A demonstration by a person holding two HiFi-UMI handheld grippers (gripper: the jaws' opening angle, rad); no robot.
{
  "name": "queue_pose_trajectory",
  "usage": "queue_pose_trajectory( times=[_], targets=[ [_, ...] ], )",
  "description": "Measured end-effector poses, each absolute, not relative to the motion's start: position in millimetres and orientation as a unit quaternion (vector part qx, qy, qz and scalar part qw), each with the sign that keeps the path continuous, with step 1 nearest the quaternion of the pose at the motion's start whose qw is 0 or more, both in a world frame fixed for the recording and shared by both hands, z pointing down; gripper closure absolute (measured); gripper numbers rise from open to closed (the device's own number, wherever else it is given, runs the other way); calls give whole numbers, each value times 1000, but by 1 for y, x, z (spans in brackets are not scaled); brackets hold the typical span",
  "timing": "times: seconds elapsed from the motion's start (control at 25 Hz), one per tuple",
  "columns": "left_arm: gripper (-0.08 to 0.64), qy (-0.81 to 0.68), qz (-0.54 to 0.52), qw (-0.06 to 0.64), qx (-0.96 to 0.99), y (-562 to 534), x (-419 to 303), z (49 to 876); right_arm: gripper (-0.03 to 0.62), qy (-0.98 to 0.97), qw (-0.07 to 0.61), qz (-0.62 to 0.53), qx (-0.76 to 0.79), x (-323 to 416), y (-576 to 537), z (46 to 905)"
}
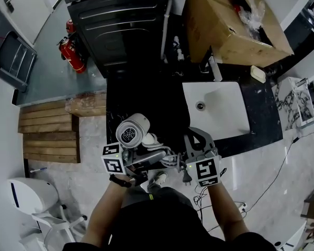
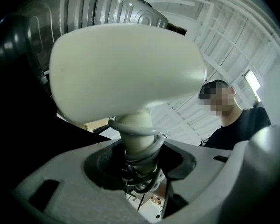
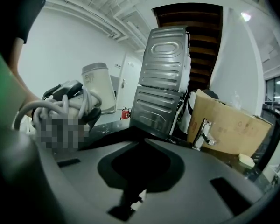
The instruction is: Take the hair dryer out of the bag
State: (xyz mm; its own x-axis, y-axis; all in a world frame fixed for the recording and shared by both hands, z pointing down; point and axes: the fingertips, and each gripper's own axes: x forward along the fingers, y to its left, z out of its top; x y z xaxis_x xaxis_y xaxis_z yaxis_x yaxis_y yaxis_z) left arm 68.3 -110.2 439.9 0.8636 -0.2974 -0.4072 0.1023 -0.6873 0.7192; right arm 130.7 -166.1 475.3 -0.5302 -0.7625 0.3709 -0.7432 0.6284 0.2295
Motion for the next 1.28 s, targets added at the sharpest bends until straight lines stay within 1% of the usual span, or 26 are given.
queue_pose_trajectory(
  times=[0.52, 0.76, 1.0, 1.12, 1.28],
  targets=[
    [357, -78, -231, 354, 903, -113, 52, 432, 568, -867, 231, -21, 440, 133, -168, 477],
    [357, -92, -231, 335, 909, -120, 36, 425, 494, -866, 247, -10, 435, 136, -163, 483],
    [357, -110, -216, 313, 918, -130, 23, 418, 453, -865, 277, 12, 418, 137, -147, 498],
    [357, -121, -215, 307, 919, -135, 18, 415, 413, -866, 296, 32, 401, 137, -135, 510],
    [357, -180, -176, 297, 921, -147, 3, 436, 377, -868, 307, 52, 387, 136, -121, 516]
  ],
)
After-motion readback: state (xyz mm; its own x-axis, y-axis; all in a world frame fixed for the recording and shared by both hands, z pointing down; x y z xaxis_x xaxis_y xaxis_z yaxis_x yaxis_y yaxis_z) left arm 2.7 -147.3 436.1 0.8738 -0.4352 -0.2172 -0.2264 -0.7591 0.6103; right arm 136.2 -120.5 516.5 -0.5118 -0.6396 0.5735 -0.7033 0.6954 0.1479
